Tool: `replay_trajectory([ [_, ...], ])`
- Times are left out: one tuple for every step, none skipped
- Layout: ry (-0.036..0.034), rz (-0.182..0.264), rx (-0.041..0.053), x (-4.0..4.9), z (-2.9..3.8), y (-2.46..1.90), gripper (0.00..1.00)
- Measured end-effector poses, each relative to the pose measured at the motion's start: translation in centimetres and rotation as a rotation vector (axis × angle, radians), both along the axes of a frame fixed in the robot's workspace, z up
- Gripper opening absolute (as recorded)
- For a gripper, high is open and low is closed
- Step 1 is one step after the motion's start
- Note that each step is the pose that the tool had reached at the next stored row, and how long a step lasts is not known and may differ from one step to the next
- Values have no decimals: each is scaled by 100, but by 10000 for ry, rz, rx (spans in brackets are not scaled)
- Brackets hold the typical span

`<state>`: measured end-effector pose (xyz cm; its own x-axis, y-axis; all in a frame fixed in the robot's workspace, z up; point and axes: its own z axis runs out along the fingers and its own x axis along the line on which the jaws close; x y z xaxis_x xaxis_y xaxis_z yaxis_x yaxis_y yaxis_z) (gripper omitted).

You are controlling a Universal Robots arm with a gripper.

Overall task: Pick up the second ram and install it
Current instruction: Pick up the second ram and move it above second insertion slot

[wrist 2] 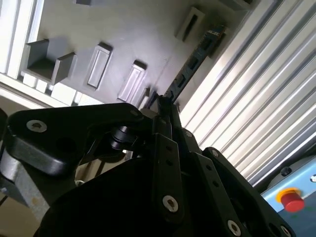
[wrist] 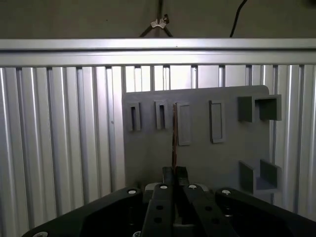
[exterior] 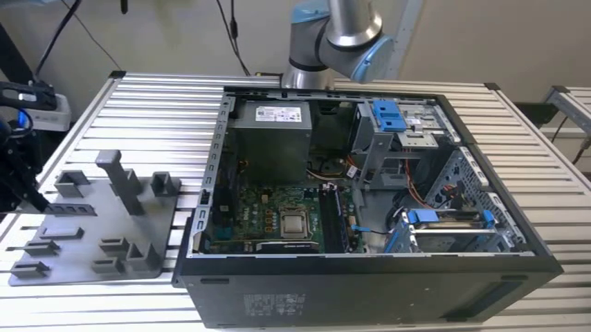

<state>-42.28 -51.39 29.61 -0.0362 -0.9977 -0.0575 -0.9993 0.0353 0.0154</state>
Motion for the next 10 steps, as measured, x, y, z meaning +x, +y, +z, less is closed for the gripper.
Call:
replay_trajectory([
  [-1, 1, -1, 0, 19, 0, 14],
  [-1, 2, -2, -1, 39, 0, 14],
  [0, 3, -4, -2, 58, 0, 14],
  [-1, 4, -6, -3, 77, 0, 14],
  [-6, 6, -8, -5, 96, 0, 14],
  [-15, 10, -9, -6, 116, 0, 14],
  [-23, 12, -10, -7, 135, 0, 14],
  [-30, 13, -9, -8, 152, 0, 14],
  [-35, 14, -10, -9, 172, 0, 14],
  [-35, 14, -13, -9, 194, 0, 14],
])
